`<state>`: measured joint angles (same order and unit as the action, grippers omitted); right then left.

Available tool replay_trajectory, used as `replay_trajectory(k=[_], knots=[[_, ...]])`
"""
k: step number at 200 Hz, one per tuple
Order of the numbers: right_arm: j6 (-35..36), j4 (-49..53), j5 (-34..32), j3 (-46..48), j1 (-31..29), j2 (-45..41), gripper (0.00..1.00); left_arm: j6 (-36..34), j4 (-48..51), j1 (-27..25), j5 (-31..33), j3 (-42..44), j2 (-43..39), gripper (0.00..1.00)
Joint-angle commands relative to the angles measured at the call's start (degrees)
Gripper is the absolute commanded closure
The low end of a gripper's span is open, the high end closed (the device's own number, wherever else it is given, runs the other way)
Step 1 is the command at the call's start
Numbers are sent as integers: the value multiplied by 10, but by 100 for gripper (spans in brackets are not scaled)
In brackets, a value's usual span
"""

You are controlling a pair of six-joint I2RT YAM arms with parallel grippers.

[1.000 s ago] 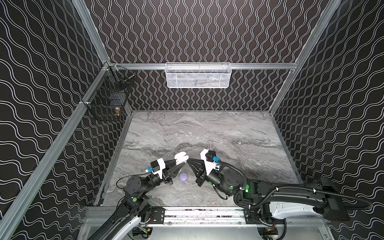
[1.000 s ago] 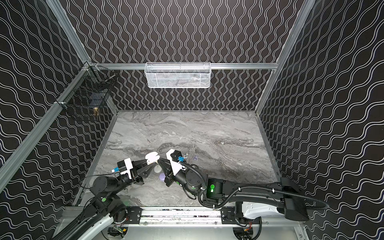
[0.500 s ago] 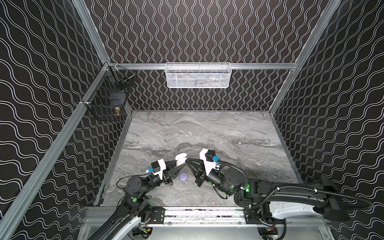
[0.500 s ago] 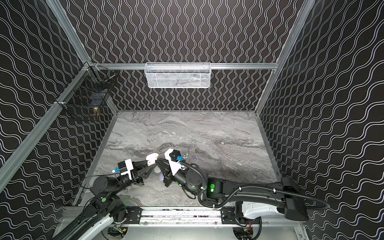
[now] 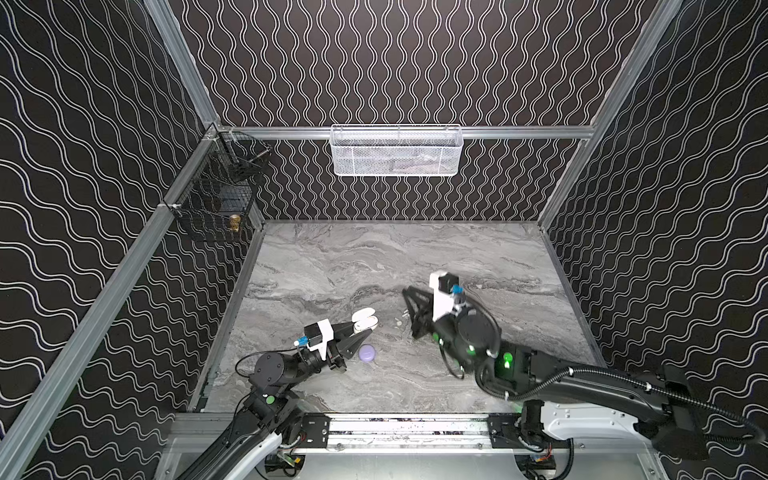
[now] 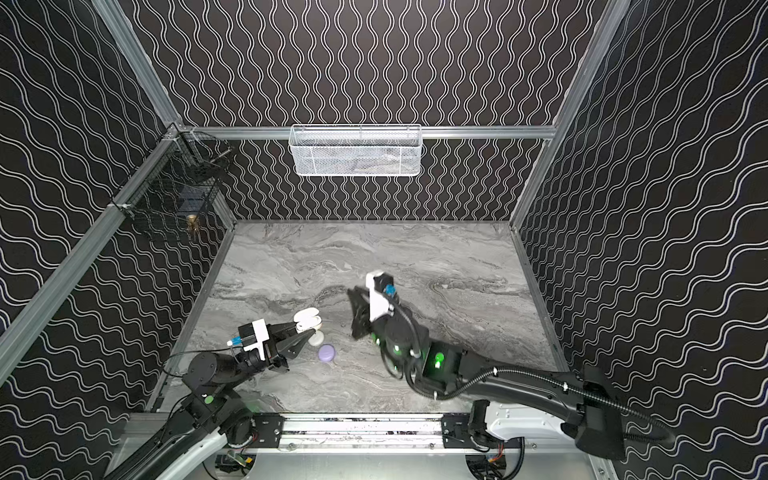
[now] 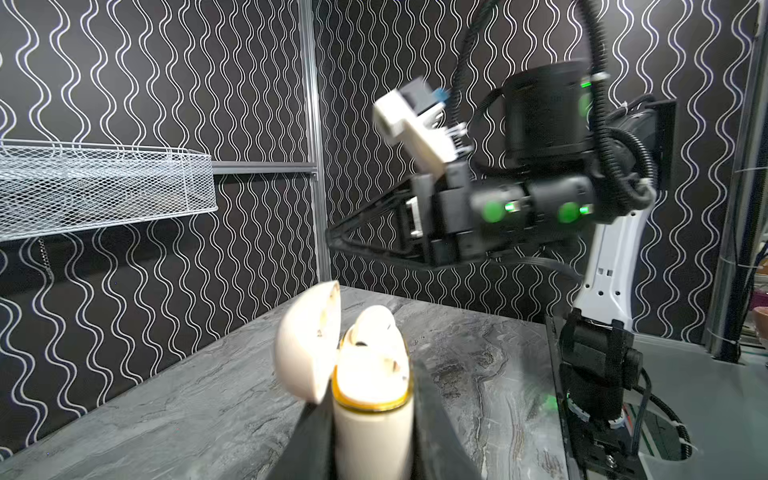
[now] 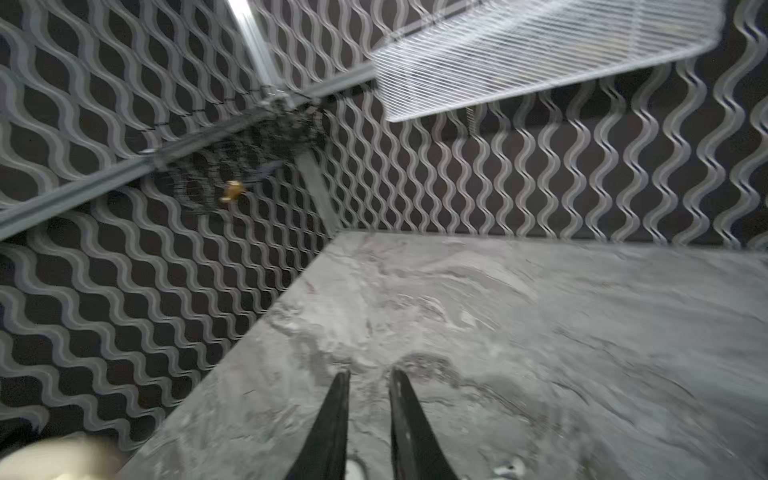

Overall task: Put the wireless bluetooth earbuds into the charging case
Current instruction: 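Move the right gripper back over the remaining loose earbuds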

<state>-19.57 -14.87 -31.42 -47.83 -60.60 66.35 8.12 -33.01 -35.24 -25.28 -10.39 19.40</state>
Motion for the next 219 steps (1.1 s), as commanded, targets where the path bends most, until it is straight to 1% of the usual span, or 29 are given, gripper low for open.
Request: replay_trajectory(k=[1,18,37,46,61,92,101,110,118,131,143,151,160,175,188,219], knots=[[-100,115,99,-14,73,53,72,0,3,0,44,1,-3,100],[-113,146,119,-26,99,108,70,3,31,1,96,-5,1,100],[-117,146,161,-29,109,152,66,3,49,2,128,-20,37,100],[-116,149,180,-34,108,171,63,6,51,5,129,-28,55,100],[-120,168,191,-47,108,205,60,14,56,12,121,-38,81,100],[-121,197,224,-80,107,279,57,37,68,40,120,-40,81,100],[-123,208,224,-90,106,295,56,48,67,55,108,-39,83,100],[-125,215,221,-90,103,309,54,61,60,80,89,-40,93,100],[-126,223,212,-112,99,320,52,78,45,106,64,-39,111,100],[-128,240,195,-125,92,337,47,123,-2,160,8,-33,148,100],[-130,256,182,-136,85,352,47,162,-49,213,-53,-29,180,100],[-131,261,180,-141,80,359,46,177,-78,234,-79,-26,196,100],[-132,264,177,-144,75,369,46,179,-83,242,-84,-27,202,100],[-137,279,165,-158,68,388,46,162,-44,242,-75,-37,197,100],[-145,297,144,-168,64,403,46,155,-33,242,-69,-36,185,100],[-149,311,132,-181,58,420,46,151,-21,242,-69,-31,156,100]])
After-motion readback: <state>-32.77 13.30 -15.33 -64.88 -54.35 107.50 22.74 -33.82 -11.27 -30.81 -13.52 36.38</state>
